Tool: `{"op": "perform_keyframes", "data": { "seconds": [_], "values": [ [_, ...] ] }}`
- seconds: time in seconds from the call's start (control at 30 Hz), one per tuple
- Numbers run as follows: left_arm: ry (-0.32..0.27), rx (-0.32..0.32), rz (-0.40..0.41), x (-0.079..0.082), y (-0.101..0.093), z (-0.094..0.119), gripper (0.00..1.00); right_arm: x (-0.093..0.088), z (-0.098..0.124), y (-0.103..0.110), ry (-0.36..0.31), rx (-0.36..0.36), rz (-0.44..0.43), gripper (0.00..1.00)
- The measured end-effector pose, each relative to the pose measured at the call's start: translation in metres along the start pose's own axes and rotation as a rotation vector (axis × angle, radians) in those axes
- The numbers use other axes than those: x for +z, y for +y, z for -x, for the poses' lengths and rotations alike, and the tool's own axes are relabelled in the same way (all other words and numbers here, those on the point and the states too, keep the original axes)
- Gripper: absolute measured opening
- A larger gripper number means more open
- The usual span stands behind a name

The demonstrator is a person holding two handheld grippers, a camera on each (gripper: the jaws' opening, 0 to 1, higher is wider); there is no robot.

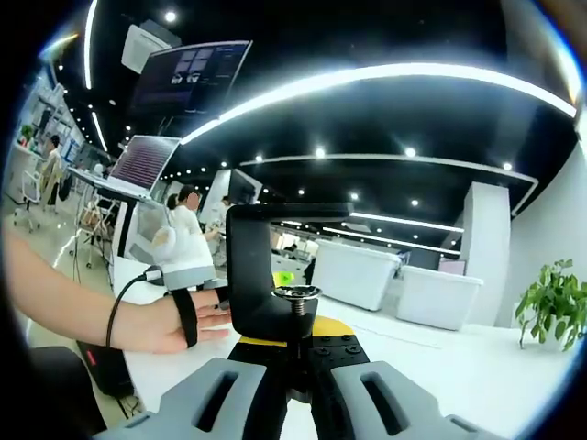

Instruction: Clamp the fixed fixture on the desktop, loosen the retaining clip, secure it to the edge of the desk, and tighten the retaining clip.

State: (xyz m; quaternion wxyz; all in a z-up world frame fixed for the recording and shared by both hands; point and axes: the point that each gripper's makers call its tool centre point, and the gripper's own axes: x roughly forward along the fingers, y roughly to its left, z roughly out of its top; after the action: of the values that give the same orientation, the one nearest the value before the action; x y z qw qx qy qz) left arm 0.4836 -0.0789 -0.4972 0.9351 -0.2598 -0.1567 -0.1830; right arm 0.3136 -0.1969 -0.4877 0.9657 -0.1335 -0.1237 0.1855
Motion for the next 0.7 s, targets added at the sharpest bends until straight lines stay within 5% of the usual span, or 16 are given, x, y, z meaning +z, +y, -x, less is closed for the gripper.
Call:
{"op": "perform_keyframes", "data": {
  "seconds": [0.7],
  "values": [
    [0.018,-0.001,-0.011,-0.004,0.000,0.001,0.27,-0.006,0.038,0.045,-0.014,0.042,-0.121,0.03]
  ]
}}
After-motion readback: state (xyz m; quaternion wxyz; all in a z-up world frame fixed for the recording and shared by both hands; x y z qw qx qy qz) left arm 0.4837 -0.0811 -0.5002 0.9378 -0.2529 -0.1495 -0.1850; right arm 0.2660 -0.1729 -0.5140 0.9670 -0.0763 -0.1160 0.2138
